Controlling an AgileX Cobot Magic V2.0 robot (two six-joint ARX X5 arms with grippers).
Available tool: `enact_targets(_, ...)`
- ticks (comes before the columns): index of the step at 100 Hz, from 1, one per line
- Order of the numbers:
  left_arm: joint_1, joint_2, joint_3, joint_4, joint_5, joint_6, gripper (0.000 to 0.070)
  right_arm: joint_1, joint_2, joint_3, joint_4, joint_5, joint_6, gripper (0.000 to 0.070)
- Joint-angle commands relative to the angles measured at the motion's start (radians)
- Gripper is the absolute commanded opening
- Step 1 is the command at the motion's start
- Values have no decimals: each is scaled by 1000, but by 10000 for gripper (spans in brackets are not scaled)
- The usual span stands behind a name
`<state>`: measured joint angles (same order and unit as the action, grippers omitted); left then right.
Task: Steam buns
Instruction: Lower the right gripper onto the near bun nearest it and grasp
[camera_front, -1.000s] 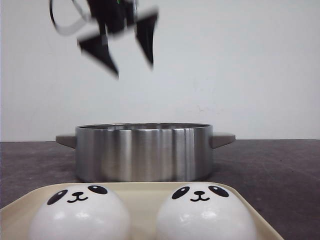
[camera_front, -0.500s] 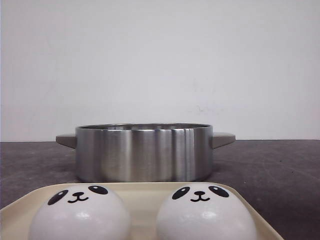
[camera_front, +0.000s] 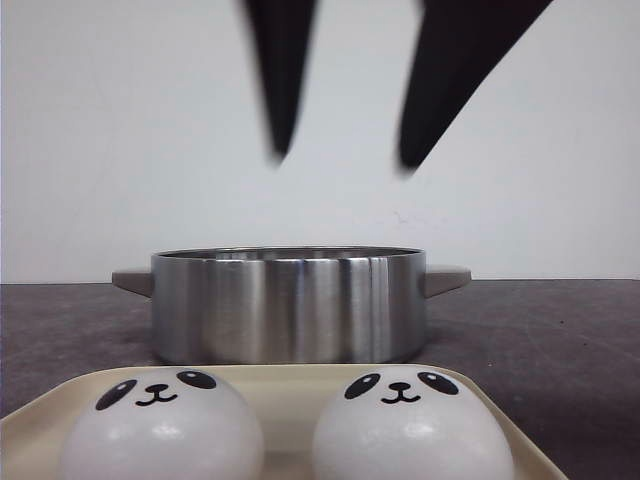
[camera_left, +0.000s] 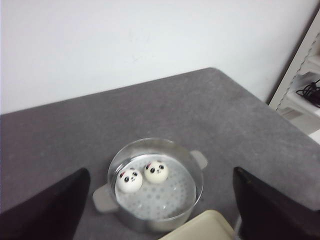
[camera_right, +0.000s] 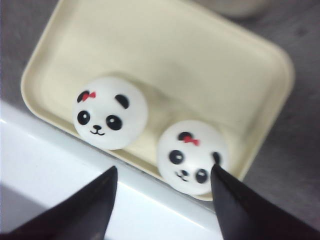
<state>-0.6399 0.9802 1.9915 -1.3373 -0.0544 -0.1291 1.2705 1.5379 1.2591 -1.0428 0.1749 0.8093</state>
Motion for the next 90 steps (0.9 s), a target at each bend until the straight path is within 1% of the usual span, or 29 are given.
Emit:
enact_targets(1,-7,-11,19,-3,-7,13,554,8,55,10,2,5,-18,371)
enact_targets(16,-7,-56,19,-10,-20,13,554,5,92,9,5,61,-18,370)
enact_targets(34,-7,-90,19,-12,-49,16,554,-2,92,-10,7,61,-17,353)
enact_targets(56,-7,-96,19,-58,-51,18,554,-6,89,-122,56,26,-17,345)
enact_targets(69,-7,-96,19,-61,-53,37,554,-14,89,-166,137,-53,-17,342)
enact_targets(74,-7,-96,19,-60,-55,39,554,-19,89,-175,162,-53,-17,342)
enact_targets(85,-7,-96,18,-49,-55,40,554,-40,89,-183,187,-9,-16,342)
enact_targets(90,-7,-96,16,-40,-55,40,554,-51,89,-183,194,-10,-16,342)
